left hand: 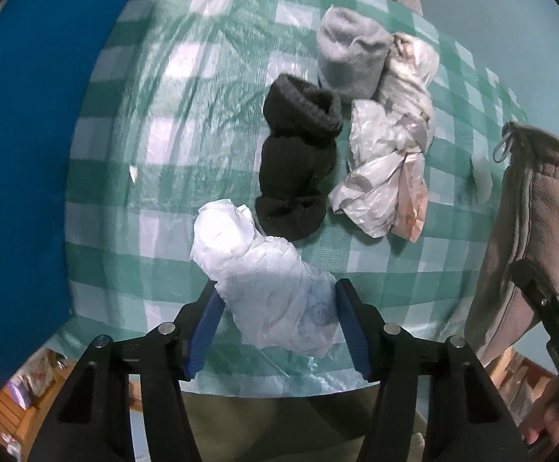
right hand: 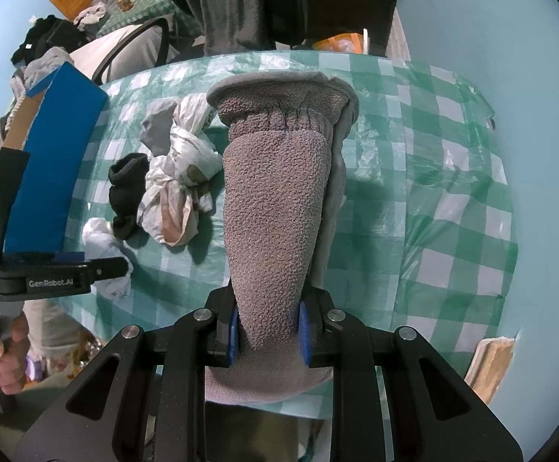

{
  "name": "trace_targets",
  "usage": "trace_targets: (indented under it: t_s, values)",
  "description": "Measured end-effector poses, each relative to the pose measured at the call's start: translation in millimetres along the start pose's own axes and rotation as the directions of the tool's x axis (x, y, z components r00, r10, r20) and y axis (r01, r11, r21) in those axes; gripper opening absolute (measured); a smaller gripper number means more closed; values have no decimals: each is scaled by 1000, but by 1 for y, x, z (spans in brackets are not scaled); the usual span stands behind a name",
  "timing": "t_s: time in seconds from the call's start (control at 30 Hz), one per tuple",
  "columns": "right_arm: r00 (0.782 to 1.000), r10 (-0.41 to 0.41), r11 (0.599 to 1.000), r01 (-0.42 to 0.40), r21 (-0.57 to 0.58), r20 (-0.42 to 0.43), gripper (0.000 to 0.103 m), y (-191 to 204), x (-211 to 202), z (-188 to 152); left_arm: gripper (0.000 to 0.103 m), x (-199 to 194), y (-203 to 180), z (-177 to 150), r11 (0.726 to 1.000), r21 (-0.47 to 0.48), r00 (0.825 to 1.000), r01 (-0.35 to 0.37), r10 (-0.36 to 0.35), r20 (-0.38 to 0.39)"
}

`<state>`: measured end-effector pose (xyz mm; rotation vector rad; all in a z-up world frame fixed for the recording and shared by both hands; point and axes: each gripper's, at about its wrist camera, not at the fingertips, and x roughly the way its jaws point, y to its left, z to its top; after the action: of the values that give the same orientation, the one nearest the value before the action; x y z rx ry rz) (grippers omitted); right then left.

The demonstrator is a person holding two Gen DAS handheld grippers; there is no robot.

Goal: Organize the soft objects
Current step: 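Carry the mitten in the right tool while the left tool holds the white plastic bundle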

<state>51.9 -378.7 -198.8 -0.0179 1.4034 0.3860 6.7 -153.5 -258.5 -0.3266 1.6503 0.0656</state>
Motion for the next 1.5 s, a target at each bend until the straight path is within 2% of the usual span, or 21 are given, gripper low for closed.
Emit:
trace_targets:
  t_s: [0.27, 0.67, 1.5]
  values:
    - [1000, -10, 1000, 10, -1, 25, 22, 5, -10, 2, 59, -29, -8, -5, 996, 84, 997, -41, 35, 65]
    - [997, 3, 1000, -2, -6, 73, 20, 22, -32, 13, 59, -67, -11, -6, 982, 162, 985, -92, 66, 162]
    - [987, 64, 997, -56, -57, 150, 20, 77, -64, 40, 59, -140, 17, -1, 958, 251, 953, -135, 56, 298]
